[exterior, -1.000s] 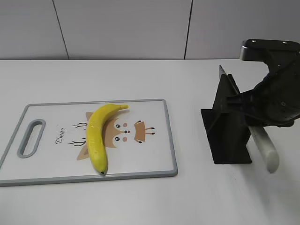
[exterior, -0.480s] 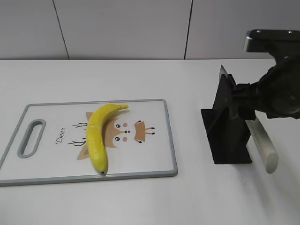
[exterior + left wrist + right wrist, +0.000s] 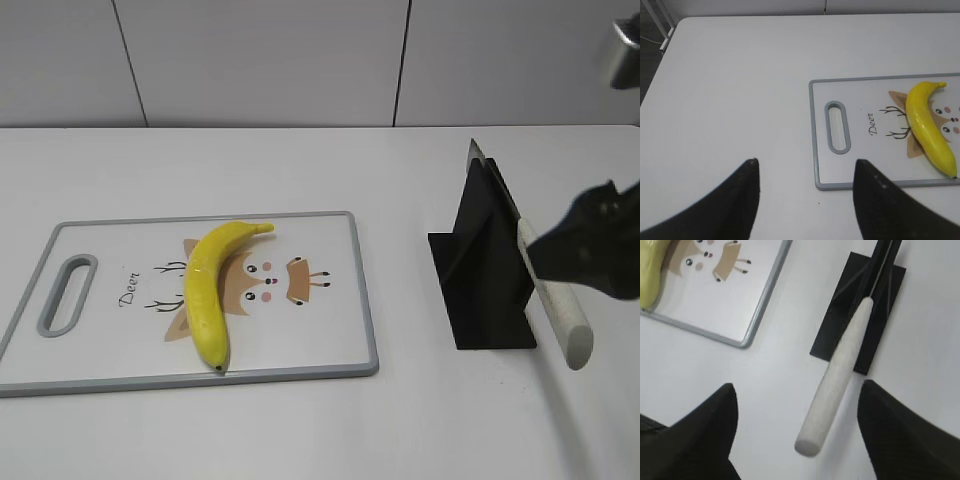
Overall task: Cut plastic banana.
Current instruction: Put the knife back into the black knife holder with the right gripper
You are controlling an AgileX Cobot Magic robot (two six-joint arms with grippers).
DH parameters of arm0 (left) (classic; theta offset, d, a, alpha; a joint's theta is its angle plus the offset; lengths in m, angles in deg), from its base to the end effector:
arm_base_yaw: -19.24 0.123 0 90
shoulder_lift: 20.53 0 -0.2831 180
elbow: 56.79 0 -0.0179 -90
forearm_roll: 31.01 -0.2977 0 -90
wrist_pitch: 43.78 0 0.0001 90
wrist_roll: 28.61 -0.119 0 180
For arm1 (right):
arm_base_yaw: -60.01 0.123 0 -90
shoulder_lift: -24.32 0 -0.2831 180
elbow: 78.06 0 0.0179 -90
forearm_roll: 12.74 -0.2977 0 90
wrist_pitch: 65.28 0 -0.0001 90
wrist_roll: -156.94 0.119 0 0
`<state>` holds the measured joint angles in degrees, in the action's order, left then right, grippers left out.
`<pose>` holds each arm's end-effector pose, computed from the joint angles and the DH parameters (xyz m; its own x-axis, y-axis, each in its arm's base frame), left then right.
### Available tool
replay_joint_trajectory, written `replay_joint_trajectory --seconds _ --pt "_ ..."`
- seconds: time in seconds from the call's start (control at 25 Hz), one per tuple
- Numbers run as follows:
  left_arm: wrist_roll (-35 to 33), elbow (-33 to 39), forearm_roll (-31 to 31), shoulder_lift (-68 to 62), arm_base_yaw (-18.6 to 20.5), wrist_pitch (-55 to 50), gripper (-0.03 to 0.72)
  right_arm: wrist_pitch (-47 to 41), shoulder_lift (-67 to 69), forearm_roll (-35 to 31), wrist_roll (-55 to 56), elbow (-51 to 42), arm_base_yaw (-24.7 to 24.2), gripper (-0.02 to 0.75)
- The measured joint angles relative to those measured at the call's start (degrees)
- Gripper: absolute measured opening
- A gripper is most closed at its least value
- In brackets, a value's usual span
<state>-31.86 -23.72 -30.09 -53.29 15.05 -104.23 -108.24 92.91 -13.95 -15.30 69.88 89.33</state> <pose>0.1216 -0.0106 0.3439 -0.5853 0.0918 -0.8056 0.1130 0.9931 0.0311 0.2285 0.1303 0.2533 -0.7686 -0.2593 -0.5849 -0.3859 0.9170 0.1006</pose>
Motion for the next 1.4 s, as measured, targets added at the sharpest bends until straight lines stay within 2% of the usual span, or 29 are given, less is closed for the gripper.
replay_joint_trajectory --seconds 0.24,0.52,0.76,1.08,1.2,1.4 --pt "-1.80 0.00 0.20 9.71 0.06 -5.15 0.571 -0.94 -13.78 -0.35 -6.00 -8.17 0.00 0.585" --pt "-2.00 -0.05 0.42 20.16 0.06 -7.40 0.571 -1.14 -31.58 -0.35 -7.76 -17.03 0.00 0.586" --pt "-3.04 0.53 1.26 24.04 0.06 -9.45 0.571 -3.30 -44.38 -0.06 -8.93 -19.19 0.00 0.586" --pt "-9.95 9.12 10.13 24.06 0.06 -8.38 0.571 -6.26 -55.55 0.04 -9.19 -19.66 0.00 0.585" --pt "-10.82 11.35 10.54 24.06 0.06 -7.09 0.571 -10.09 -57.93 0.04 -9.19 -19.66 0.00 0.585" --pt "-11.10 13.52 10.33 24.06 0.06 -1.60 0.571 -11.02 -59.26 0.04 -9.19 -20.84 0.00 0.585"
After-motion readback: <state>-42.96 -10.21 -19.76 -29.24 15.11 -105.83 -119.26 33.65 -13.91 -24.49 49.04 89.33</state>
